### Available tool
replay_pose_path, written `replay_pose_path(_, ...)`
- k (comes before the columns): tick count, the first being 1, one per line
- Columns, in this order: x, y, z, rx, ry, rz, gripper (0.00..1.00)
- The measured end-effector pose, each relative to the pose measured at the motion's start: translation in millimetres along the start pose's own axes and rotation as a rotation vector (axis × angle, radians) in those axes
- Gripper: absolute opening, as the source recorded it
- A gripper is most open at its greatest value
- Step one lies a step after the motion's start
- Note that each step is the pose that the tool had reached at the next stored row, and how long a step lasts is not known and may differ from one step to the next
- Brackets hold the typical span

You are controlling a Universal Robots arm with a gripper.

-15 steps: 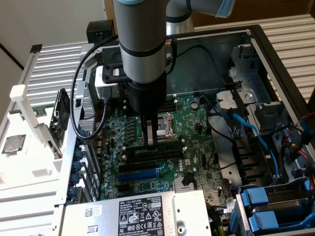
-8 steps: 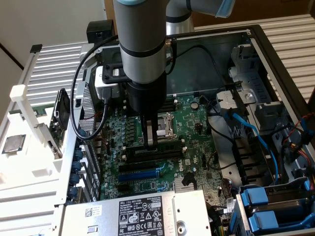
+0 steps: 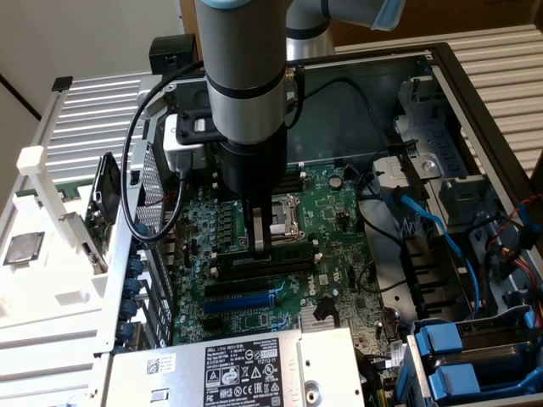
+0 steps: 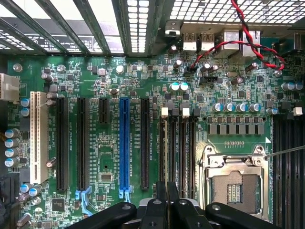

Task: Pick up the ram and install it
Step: 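Insert the ram into the slot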

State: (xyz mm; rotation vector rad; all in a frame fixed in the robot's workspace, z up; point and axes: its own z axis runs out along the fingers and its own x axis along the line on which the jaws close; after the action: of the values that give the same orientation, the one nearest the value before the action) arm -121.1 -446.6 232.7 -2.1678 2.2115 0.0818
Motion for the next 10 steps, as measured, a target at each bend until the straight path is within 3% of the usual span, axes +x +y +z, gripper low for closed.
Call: replay_pose_path(10,0.1,0.0,0.9,0.0,-0.0012,0.0,0.12)
